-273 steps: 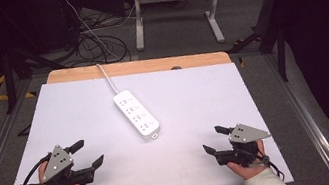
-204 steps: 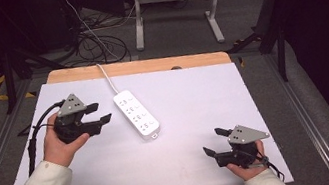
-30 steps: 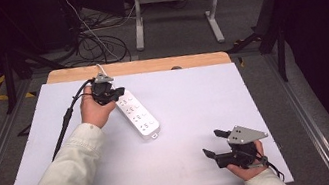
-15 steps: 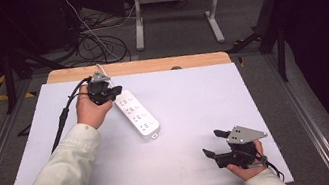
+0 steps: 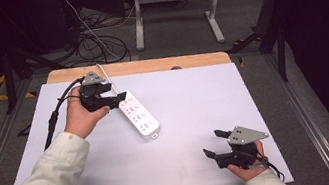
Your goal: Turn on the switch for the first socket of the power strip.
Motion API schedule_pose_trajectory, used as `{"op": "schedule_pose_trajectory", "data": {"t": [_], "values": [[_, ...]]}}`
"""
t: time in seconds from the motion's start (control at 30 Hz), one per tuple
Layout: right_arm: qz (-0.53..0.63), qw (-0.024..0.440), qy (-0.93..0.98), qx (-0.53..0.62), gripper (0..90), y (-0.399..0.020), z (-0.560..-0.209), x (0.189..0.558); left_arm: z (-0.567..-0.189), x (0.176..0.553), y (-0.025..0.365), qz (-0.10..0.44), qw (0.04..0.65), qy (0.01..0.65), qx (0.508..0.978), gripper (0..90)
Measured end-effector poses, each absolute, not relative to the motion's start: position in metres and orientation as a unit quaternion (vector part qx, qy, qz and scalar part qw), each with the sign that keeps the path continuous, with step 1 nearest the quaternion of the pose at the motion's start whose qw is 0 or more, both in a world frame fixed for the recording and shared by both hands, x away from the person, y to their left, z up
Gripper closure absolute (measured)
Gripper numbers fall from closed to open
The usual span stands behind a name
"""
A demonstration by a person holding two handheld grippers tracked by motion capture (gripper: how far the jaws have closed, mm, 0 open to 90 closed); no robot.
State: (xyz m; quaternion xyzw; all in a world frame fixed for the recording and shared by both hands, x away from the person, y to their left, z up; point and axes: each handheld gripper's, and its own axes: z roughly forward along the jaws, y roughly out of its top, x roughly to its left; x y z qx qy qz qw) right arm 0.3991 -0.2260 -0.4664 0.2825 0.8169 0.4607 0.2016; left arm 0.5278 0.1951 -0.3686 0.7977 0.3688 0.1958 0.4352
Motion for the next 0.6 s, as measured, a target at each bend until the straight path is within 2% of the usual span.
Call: {"op": "schedule_pose_trajectory", "data": {"t": [0.23, 0.37, 0.6], "values": [[0.462, 0.202, 0.816, 0.284, 25.3, -0.226, -0.466, 0.399, -0.35, 0.5, 0.202, 0.208, 0.436, 0.345, 0.805, 22.3], [0.462, 0.202, 0.816, 0.284, 25.3, -0.226, -0.466, 0.398, -0.345, 0.485, 0.206, 0.2, 0.42, 0.34, 0.817, 19.7], [0.464, 0.202, 0.815, 0.284, 25.3, -0.226, -0.466, 0.398, -0.336, 0.454, 0.213, 0.222, 0.403, 0.327, 0.826, 15.1]]}}
